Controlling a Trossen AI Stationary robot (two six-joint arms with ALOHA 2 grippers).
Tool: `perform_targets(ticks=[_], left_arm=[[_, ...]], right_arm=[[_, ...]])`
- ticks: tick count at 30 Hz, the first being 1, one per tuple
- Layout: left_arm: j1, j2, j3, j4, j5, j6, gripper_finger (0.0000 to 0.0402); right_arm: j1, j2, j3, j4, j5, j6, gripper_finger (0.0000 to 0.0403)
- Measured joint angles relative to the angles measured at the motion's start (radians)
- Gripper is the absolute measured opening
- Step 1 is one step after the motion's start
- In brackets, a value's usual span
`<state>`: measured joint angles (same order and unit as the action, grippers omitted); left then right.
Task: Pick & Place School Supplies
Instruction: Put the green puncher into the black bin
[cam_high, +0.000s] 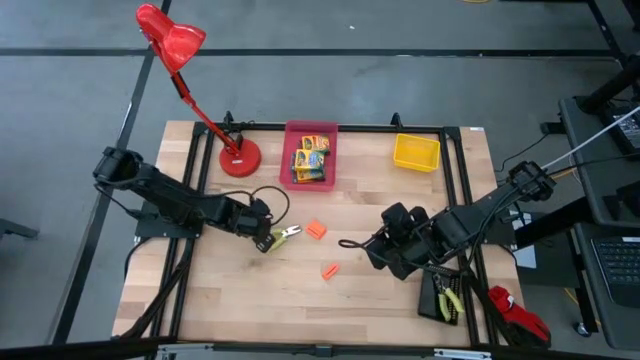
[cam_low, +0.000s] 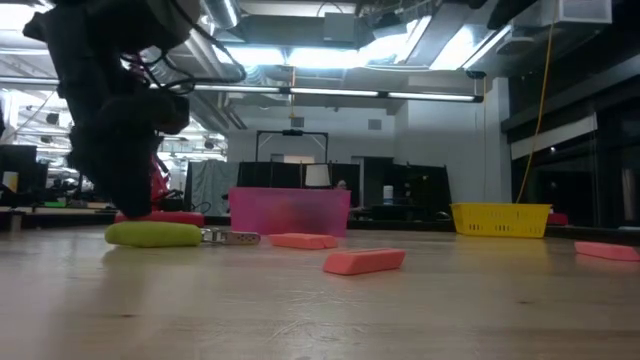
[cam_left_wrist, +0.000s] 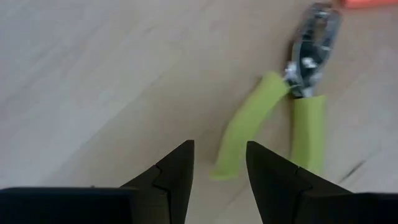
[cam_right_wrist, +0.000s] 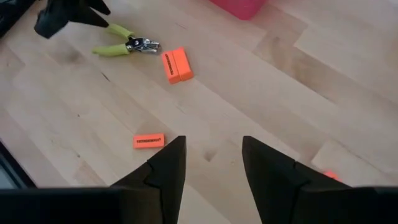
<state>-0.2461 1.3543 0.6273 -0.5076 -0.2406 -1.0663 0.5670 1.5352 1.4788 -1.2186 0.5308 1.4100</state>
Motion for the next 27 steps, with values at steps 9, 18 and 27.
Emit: perform_targets(ticks=[9, 18, 27], left_arm=[[0.01, 0.109, 0.0, 0.081, 0.018, 0.123, 0.0143], [0.052, 0.107, -0.006, 0.165, -0.004, 0.05, 0.003], [0.161, -0.039, 0.0, 0.696, 0.122, 0.081, 0.003]], right_arm=[[0.004, 0.0, 0.0, 0.004, 0.0, 0.03, 0.0159], [0.009, -0.001, 0.0, 0.005, 0.001, 0.052, 0.0159], [0.011, -0.062, 0.0, 0.114, 0.173, -0.017, 0.0159]])
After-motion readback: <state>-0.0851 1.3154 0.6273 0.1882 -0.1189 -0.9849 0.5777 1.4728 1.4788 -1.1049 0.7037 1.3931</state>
